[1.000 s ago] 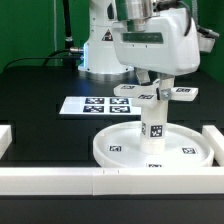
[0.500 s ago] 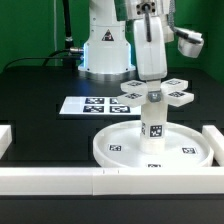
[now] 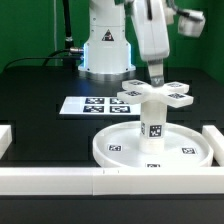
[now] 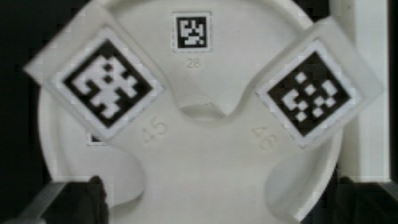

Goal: Assemble round table

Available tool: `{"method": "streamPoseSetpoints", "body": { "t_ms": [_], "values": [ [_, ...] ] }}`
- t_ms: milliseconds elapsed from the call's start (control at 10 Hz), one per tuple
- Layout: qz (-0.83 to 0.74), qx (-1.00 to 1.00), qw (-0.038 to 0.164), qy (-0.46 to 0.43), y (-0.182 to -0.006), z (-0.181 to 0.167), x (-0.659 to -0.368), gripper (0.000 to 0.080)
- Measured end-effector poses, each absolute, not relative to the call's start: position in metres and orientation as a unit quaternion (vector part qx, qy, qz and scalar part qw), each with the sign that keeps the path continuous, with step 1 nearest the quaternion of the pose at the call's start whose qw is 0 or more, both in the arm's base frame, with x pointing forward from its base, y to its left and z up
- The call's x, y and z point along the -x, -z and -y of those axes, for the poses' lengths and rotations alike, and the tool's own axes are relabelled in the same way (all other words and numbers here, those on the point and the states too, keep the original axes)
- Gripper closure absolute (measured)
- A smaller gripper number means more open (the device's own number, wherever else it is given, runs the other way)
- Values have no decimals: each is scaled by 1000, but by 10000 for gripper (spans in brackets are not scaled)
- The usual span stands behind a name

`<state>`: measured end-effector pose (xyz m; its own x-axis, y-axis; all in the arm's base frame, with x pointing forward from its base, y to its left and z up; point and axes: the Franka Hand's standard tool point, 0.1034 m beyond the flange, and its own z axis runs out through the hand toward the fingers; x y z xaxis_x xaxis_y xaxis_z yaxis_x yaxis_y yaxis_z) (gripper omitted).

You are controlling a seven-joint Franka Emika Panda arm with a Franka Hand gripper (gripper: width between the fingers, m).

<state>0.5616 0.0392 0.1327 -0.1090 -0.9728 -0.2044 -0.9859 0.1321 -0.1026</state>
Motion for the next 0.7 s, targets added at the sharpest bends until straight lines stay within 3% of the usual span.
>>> {"method": "streamPoseSetpoints", "body": {
  "t_ms": [100,500,700],
  "values": [
    [-745,655,122,-28,-143,-40,-564,151],
    [-626,770,122,-9,-140,-41,-564,151],
    [-479,873,92,3,-141,-47,-562,151]
  ]
}}
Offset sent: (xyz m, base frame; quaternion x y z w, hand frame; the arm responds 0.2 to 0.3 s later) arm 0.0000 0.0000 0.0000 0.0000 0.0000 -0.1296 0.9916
